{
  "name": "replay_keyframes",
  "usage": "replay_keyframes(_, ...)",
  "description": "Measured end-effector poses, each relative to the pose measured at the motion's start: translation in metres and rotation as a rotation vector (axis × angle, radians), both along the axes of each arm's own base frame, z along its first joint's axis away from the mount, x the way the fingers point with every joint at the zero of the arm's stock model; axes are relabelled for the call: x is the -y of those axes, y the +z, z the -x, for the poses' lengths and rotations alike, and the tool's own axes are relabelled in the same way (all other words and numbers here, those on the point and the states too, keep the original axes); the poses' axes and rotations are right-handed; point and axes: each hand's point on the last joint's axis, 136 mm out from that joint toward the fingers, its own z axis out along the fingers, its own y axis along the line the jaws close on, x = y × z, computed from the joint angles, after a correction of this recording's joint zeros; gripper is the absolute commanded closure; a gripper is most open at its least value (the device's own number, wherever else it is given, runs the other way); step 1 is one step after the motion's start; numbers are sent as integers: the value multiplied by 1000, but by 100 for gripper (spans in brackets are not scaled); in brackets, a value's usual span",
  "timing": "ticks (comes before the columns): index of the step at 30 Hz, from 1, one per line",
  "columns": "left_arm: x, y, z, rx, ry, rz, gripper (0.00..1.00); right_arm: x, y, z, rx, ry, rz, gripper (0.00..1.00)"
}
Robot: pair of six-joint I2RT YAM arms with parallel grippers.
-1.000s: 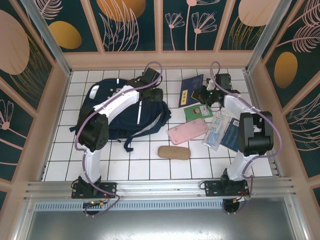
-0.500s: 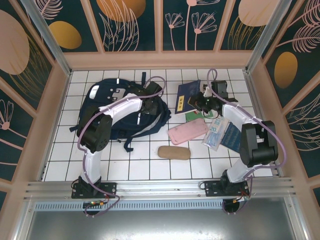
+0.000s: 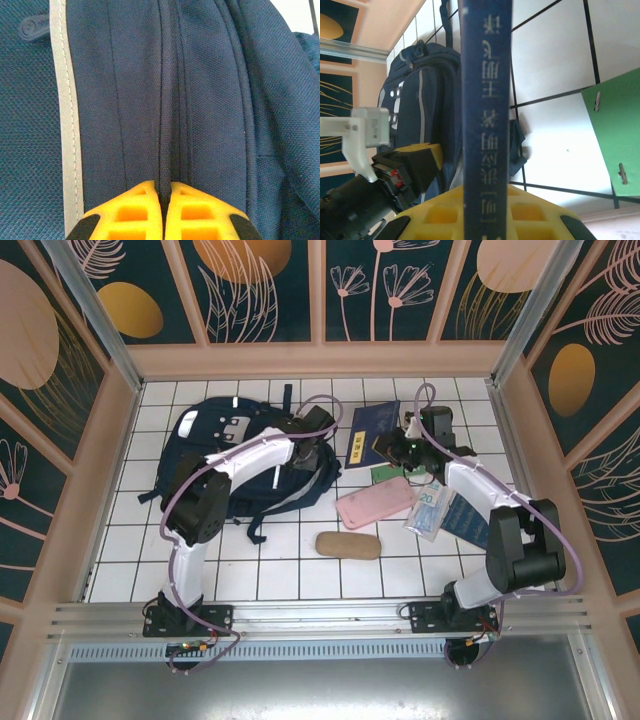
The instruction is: Pack the student bag
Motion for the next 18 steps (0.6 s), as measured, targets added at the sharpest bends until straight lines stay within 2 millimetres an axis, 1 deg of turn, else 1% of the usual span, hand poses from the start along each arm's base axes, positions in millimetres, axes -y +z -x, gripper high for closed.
replay_keyframes(2, -1, 15, -1, 20, 3, 13, 100, -5, -1, 5, -4, 1, -11, 100)
replay_keyframes(5, -6, 46, -3, 61, 18, 35, 100, -14, 0, 10, 5, 0, -37, 100)
replay_keyframes(10, -22, 99, -12, 135, 57, 88, 100, -32, 6, 21, 32, -1, -110, 100)
replay_keyframes(12, -31, 113, -14, 151, 74, 119, 100, -41, 8, 23, 48, -2, -142, 100)
replay_keyframes(15, -43, 128, -17, 153, 93, 182, 100, -59, 13, 28, 70, 2, -195, 100)
replay_keyframes(18, -54, 143, -18, 158, 106, 251, 100, -87, 20, 29, 101, 23, -258, 100)
